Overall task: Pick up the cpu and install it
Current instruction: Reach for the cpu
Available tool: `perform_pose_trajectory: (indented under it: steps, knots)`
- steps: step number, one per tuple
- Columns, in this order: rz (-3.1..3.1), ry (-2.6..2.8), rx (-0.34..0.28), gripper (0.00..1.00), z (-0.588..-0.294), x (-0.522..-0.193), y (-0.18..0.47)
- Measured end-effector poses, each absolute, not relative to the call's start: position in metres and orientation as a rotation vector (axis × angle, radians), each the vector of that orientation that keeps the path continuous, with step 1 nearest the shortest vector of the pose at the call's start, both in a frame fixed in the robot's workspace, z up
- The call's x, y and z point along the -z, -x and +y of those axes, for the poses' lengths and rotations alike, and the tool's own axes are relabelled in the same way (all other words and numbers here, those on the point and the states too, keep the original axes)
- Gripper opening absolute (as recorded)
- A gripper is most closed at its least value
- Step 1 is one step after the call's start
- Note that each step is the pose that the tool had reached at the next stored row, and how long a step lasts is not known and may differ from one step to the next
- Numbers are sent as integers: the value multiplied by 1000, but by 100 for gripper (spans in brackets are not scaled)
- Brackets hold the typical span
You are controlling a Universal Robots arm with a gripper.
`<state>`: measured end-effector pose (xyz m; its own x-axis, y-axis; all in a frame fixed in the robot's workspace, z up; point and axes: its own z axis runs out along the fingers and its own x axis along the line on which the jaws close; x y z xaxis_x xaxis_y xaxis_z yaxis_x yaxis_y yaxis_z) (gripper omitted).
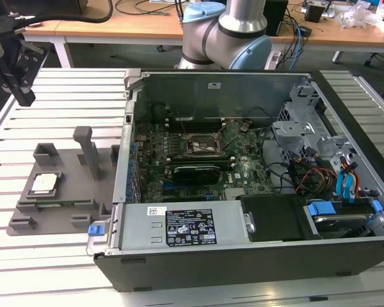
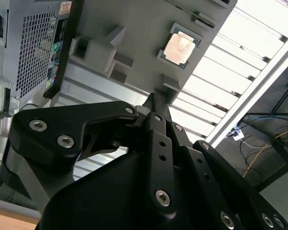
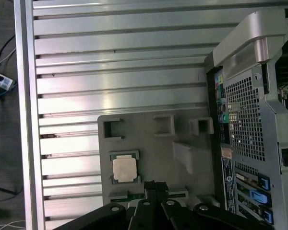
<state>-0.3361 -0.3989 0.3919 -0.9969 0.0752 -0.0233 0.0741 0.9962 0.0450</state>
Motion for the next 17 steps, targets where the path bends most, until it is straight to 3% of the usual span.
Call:
perform_pose_trajectory:
  steps: [17]
  knots:
    - [3114, -117, -69, 11, -399, -392, 372]
